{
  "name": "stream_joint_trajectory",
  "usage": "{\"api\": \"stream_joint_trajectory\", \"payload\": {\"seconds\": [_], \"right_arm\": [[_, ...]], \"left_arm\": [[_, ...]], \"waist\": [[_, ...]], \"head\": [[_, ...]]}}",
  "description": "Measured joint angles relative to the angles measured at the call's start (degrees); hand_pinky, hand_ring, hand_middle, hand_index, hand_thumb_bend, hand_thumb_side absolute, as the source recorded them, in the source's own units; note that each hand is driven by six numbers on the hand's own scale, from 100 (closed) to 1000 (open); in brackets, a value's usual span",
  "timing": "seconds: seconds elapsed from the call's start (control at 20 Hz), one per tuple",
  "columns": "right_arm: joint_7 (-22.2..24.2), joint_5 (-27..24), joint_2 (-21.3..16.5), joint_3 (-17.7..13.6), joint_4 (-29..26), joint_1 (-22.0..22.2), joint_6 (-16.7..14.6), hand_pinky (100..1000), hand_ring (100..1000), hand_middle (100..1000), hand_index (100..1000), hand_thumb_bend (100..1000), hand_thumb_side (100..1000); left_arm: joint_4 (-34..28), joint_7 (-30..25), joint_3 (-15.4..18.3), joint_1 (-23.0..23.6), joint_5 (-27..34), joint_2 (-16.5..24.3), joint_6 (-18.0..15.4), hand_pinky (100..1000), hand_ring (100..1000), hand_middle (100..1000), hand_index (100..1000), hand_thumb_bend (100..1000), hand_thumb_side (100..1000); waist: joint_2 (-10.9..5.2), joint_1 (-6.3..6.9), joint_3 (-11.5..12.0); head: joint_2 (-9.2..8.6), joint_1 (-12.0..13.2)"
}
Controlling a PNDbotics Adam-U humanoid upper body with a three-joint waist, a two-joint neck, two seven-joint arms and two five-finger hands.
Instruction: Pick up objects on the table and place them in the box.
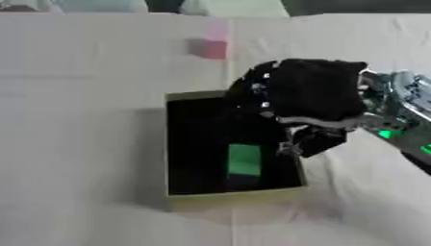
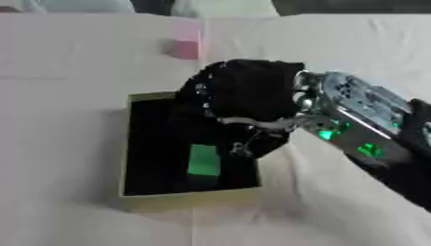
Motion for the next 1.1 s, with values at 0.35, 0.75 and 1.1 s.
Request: {"api": "stream_joint_trajectory", "payload": {"seconds": [0.35,0.75,1.1], "right_arm": [[-1.96,-0.14,0.00,-2.62,0.00,-0.71,0.47,756,805,769,863,410,100],[-2.25,-2.23,0.02,-6.79,0.00,-4.86,6.43,759,794,769,867,393,100],[-3.50,-3.75,0.50,-10.88,0.00,-5.98,11.86,758,775,754,868,345,100]], "left_arm": [[0.00,0.03,0.01,0.00,0.00,0.00,0.15,857,606,624,793,501,947],[0.00,0.02,0.01,0.00,0.00,0.00,0.22,858,607,626,795,505,949],[0.00,-1.09,0.23,-0.86,-4.44,4.06,1.36,855,685,735,879,609,914]], "waist": [[-0.15,-0.30,-0.10],[-0.43,-0.52,0.07],[-1.20,-0.19,0.35]], "head": [[-0.09,0.36],[-0.18,0.36],[0.04,0.15]]}}
